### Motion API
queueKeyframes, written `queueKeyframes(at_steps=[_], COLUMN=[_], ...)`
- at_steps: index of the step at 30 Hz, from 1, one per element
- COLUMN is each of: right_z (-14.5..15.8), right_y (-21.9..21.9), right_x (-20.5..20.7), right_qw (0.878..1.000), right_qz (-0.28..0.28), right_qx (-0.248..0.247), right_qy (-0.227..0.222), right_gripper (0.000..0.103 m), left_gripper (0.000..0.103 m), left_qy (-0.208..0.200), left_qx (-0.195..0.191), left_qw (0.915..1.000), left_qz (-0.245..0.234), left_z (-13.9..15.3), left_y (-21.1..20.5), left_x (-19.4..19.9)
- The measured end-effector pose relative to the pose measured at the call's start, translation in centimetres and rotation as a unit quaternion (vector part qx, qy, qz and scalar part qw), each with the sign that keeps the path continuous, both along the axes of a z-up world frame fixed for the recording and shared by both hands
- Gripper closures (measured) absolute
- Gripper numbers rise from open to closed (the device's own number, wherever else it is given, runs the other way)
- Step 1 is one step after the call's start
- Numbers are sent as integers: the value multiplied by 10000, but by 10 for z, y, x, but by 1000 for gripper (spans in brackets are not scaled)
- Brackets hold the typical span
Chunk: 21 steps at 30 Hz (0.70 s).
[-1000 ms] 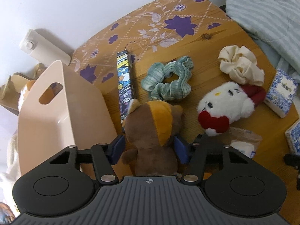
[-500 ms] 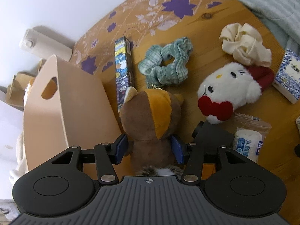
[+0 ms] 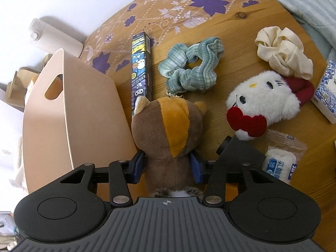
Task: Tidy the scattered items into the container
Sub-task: 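Close the left gripper on the brown plush while the right gripper grasps the blue tissue pack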
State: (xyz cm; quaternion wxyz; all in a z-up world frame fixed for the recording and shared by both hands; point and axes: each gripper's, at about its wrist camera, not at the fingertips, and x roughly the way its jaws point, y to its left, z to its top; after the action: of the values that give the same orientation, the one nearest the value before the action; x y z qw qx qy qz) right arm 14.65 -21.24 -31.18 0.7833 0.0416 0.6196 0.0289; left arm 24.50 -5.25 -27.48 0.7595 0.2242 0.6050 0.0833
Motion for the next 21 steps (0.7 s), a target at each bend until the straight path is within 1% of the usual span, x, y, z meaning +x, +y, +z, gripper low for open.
queueKeyframes(at_steps=[6, 11, 21], right_z=[-1, 9, 24], right_y=[0, 2, 10], right_x=[-1, -6, -10], right_qw=[9999, 9998, 9991], right_qz=[1, 37, 180], right_qx=[-118, -53, 9], right_qy=[-69, -202, -386], right_gripper=[61, 62, 62], left_gripper=[59, 59, 59], left_qy=[-57, -163, -520], left_qx=[-121, -229, -492], left_qw=[9998, 9993, 9969], left_qz=[147, 227, 321], left_z=[5, 13, 46], left_y=[1, -1, -2], left_x=[-4, -9, -23])
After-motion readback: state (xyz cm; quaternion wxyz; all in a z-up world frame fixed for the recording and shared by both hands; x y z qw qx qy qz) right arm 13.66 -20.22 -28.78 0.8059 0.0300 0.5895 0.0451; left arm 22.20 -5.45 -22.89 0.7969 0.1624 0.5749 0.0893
